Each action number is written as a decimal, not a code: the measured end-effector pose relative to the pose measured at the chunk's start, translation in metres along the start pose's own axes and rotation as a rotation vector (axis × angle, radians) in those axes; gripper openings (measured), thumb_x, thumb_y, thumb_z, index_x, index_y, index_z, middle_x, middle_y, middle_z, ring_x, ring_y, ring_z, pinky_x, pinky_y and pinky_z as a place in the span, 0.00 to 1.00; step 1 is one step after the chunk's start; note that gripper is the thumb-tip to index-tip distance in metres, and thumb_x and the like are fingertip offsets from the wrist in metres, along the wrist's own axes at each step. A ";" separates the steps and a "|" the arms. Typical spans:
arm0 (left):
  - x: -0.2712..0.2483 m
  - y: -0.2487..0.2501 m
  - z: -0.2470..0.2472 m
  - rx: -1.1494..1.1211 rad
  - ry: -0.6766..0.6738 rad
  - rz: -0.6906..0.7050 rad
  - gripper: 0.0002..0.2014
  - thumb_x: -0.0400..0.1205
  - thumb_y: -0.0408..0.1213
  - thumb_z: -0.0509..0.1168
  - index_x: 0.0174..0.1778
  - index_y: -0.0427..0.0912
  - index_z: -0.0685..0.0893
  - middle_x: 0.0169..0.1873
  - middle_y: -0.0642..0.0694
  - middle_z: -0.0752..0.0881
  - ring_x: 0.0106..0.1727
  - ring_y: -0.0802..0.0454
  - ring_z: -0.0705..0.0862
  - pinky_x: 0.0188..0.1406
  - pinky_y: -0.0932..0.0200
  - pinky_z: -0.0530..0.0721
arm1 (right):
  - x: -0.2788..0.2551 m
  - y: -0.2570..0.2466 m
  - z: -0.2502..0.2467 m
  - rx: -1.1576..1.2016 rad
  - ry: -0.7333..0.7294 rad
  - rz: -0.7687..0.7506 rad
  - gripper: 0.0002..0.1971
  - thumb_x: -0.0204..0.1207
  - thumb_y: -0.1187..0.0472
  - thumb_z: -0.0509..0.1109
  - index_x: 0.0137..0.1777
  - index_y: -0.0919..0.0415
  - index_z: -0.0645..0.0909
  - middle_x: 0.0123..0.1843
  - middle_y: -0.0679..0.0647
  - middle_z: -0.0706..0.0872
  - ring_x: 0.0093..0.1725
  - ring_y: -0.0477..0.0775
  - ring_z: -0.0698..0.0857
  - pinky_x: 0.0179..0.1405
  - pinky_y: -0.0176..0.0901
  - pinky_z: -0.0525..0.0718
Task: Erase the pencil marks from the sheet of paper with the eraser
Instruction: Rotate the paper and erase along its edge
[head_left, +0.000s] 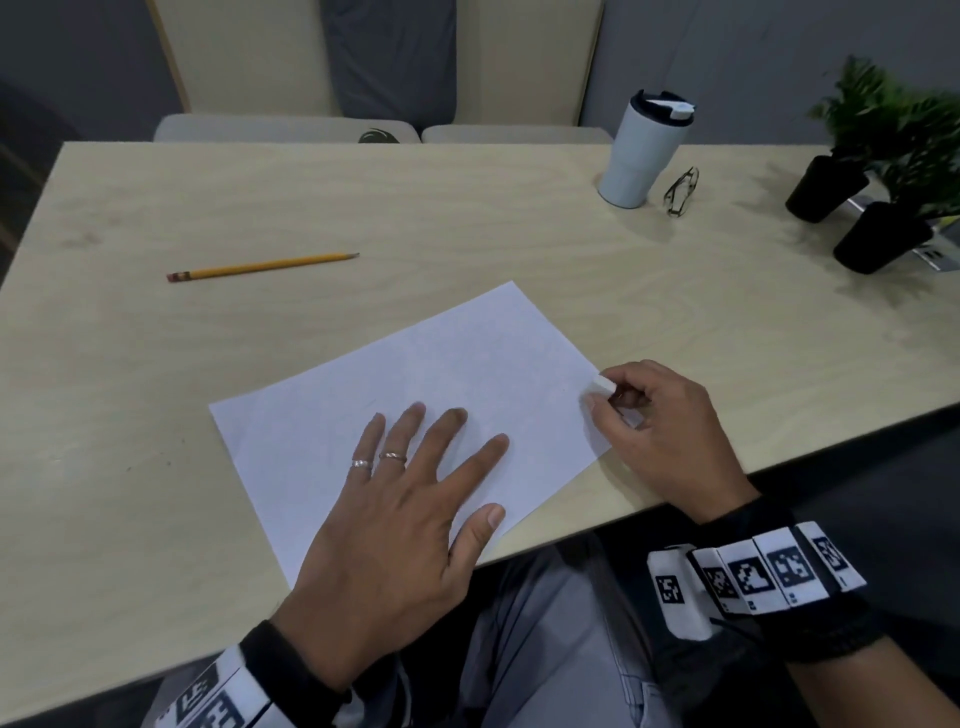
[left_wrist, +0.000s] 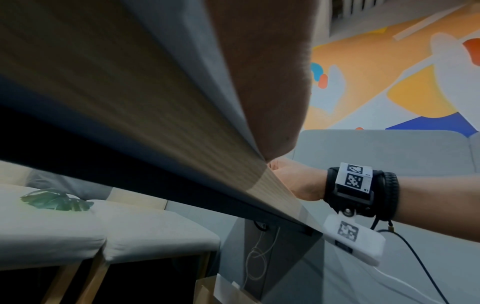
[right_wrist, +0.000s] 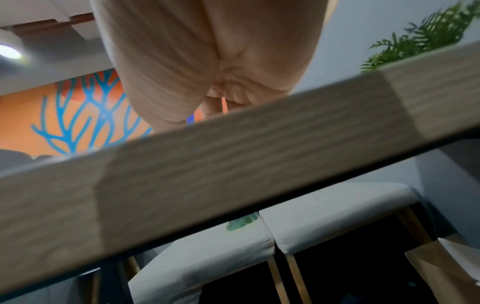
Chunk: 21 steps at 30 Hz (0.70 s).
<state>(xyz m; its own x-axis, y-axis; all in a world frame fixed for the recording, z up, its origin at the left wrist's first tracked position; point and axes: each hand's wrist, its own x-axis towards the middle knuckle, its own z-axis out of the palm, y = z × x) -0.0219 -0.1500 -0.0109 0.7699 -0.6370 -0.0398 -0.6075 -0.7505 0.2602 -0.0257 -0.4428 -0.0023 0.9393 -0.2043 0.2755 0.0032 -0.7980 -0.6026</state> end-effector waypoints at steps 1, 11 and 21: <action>0.001 -0.001 0.002 0.008 -0.003 0.010 0.29 0.93 0.65 0.38 0.92 0.69 0.50 0.94 0.55 0.48 0.94 0.44 0.43 0.92 0.36 0.47 | 0.001 -0.001 0.002 0.016 0.009 0.011 0.02 0.81 0.62 0.80 0.50 0.54 0.91 0.41 0.45 0.87 0.42 0.50 0.86 0.45 0.40 0.83; 0.004 -0.004 0.007 0.028 0.021 0.032 0.30 0.92 0.67 0.35 0.92 0.70 0.44 0.93 0.56 0.39 0.92 0.47 0.31 0.92 0.35 0.42 | 0.002 0.005 0.008 -0.087 0.119 0.013 0.06 0.81 0.61 0.79 0.44 0.62 0.91 0.35 0.53 0.82 0.39 0.57 0.83 0.42 0.57 0.84; 0.003 -0.004 0.007 0.020 0.017 0.026 0.30 0.92 0.67 0.34 0.92 0.70 0.44 0.92 0.56 0.37 0.92 0.47 0.29 0.91 0.36 0.39 | 0.007 -0.002 0.009 -0.073 0.090 0.017 0.09 0.80 0.61 0.79 0.38 0.59 0.89 0.32 0.51 0.82 0.35 0.56 0.81 0.39 0.55 0.83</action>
<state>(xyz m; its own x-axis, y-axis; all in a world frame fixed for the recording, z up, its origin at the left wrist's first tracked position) -0.0185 -0.1501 -0.0190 0.7565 -0.6537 -0.0173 -0.6313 -0.7370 0.2413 -0.0164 -0.4372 -0.0059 0.9044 -0.2655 0.3341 -0.0403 -0.8325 -0.5525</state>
